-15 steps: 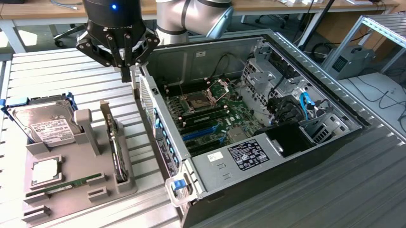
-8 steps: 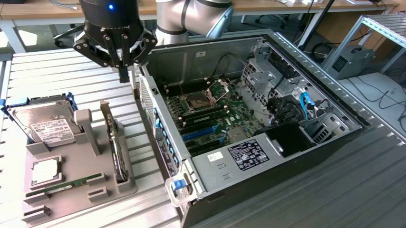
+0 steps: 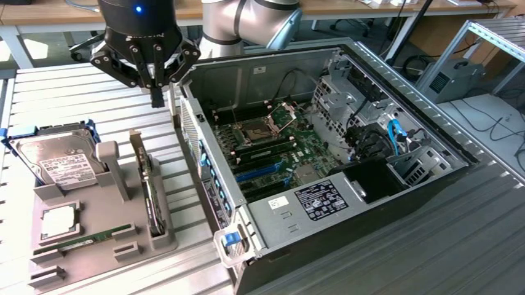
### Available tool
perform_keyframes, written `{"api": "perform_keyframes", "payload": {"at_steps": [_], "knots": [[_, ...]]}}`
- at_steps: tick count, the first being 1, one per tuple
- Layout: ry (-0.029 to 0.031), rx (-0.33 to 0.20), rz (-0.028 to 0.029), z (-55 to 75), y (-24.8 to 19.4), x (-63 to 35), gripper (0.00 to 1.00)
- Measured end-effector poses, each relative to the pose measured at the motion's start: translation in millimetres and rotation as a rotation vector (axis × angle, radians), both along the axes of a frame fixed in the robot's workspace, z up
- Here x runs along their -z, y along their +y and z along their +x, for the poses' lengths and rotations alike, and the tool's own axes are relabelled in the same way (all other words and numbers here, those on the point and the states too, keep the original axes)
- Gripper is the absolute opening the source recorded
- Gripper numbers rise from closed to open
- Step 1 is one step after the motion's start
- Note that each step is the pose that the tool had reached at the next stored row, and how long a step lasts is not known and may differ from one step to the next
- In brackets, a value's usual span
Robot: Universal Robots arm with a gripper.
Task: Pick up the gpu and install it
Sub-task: 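Reach for the gpu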
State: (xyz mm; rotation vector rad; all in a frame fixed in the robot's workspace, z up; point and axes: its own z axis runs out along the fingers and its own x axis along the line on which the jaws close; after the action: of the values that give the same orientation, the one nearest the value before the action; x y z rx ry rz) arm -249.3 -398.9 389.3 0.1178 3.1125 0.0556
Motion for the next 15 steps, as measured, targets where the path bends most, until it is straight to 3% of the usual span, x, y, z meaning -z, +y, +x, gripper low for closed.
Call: {"api": "perform_keyframes", "payload": {"at_steps": [15], "knots": [[0.0, 0.0, -0.0006, -6.9, 0.0, 0.0, 0.11]]}}
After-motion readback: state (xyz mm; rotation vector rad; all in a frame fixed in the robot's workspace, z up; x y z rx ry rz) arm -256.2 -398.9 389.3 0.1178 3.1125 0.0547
